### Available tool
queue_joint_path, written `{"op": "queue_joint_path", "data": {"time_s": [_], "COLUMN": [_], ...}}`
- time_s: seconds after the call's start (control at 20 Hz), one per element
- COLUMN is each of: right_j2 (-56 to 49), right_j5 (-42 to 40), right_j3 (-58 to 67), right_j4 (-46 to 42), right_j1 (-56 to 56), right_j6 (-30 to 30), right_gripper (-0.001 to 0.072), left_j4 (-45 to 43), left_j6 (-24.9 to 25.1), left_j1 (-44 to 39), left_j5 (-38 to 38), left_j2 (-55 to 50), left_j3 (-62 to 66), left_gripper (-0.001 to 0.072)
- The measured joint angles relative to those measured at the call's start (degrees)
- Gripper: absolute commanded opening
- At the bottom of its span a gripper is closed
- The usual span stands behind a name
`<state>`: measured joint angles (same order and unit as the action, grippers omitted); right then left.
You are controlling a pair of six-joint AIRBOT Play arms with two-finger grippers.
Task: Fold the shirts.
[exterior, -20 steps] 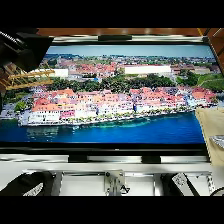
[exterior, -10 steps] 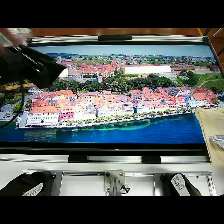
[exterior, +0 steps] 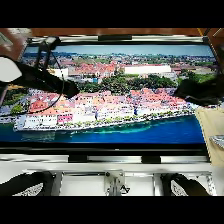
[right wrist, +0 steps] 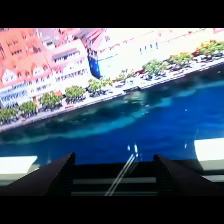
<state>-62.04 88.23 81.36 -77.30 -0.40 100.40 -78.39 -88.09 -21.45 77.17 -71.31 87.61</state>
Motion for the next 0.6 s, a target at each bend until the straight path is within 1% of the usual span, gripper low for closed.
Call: {"op": "queue_joint_path", "data": {"time_s": [0.1, 0.25, 0.6], "right_j2": [-3.0, -6.1, -7.9], "right_j5": [-1.3, -2.7, -4.2], "right_j3": [-1.4, -2.4, -2.9], "right_j4": [-1.2, -1.8, -1.8], "right_j1": [5.1, 9.4, 11.7], "right_j6": [0.4, 0.8, 0.9], "right_gripper": [0.062, 0.0619, 0.062], "left_j4": [-0.8, -1.4, -1.8], "left_j6": [-1.6, -2.8, -2.6], "left_j1": [0.0, 0.0, 0.0], "left_j5": [1.6, 2.6, 3.0], "left_j2": [-2.9, -5.4, -7.2], "left_j3": [-0.4, -0.6, -0.8], "left_gripper": [0.0534, 0.0534, 0.0535]}}
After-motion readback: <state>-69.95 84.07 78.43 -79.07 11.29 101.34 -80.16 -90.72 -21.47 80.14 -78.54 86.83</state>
